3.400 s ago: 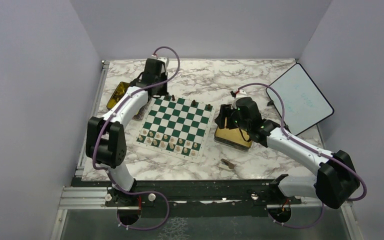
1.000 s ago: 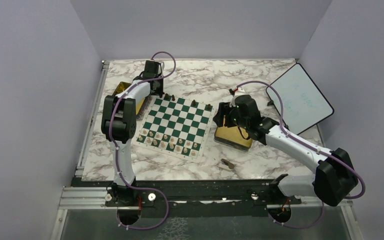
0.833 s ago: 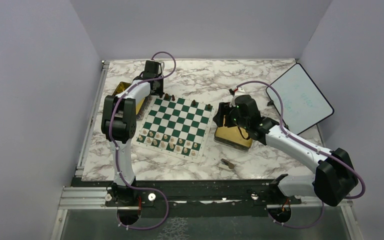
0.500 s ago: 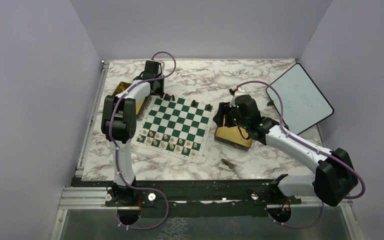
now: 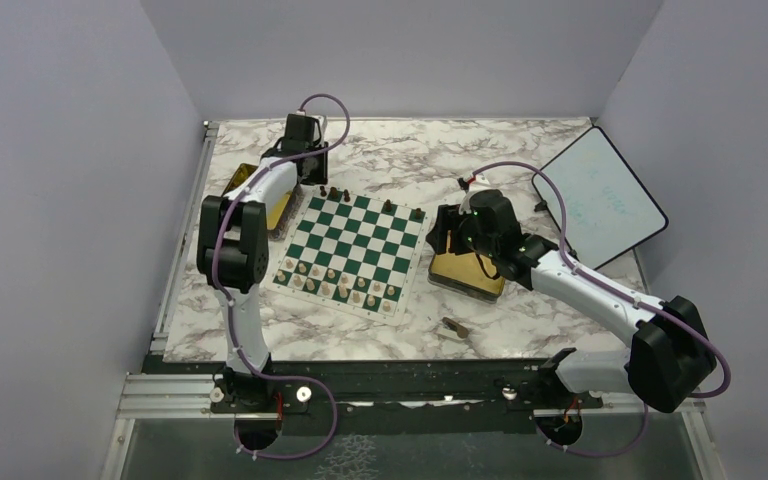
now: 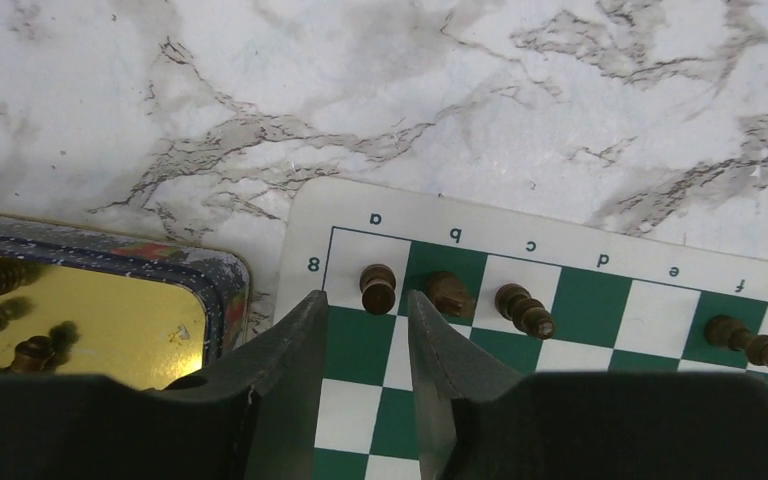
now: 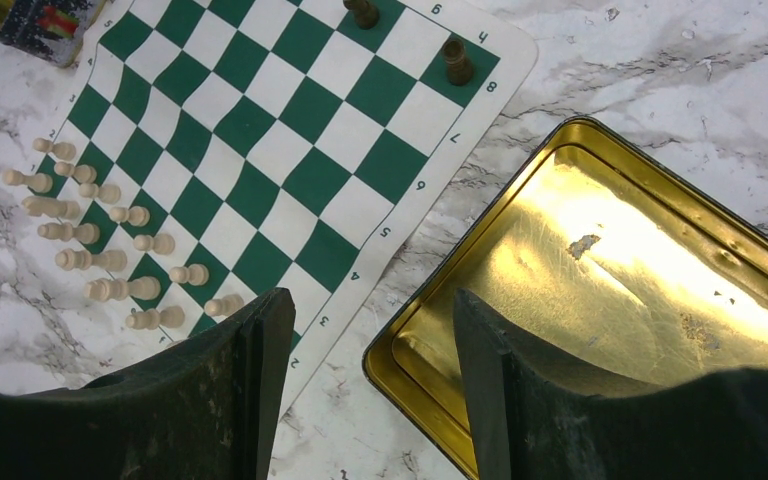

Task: Set up the chess pieces on the board
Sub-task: Place the chess piece on the chessboard, then pick up the chess piece from the storage box.

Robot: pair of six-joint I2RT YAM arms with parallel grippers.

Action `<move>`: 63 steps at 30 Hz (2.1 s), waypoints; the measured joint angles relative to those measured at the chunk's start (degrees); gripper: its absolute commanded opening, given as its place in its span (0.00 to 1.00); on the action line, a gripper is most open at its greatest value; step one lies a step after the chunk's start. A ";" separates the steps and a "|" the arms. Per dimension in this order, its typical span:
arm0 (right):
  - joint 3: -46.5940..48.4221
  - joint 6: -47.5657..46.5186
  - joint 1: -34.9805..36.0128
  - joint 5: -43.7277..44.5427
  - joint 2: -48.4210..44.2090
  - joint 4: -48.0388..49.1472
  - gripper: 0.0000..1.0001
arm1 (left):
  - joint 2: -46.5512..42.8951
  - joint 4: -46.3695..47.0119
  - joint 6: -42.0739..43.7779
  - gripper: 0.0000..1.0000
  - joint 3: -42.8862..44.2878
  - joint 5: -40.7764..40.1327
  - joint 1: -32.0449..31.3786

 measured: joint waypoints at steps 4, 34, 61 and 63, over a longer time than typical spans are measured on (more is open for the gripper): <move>0.00 -0.09 0.00 0.00 0.00 0.00 0.64 | -2.62 -0.09 -0.28 0.40 0.07 -0.74 -0.02; 0.00 -1.60 0.00 -0.02 -1.07 -0.02 0.65 | -4.92 3.74 -1.88 0.40 -1.84 -8.02 14.34; 0.20 -2.01 0.00 0.00 1.68 -0.42 0.65 | 2.29 6.03 -1.16 0.30 -1.14 -5.25 16.20; 0.22 -2.03 0.00 0.00 1.84 -0.42 0.65 | 2.32 6.40 -0.96 0.28 -1.11 -5.18 16.17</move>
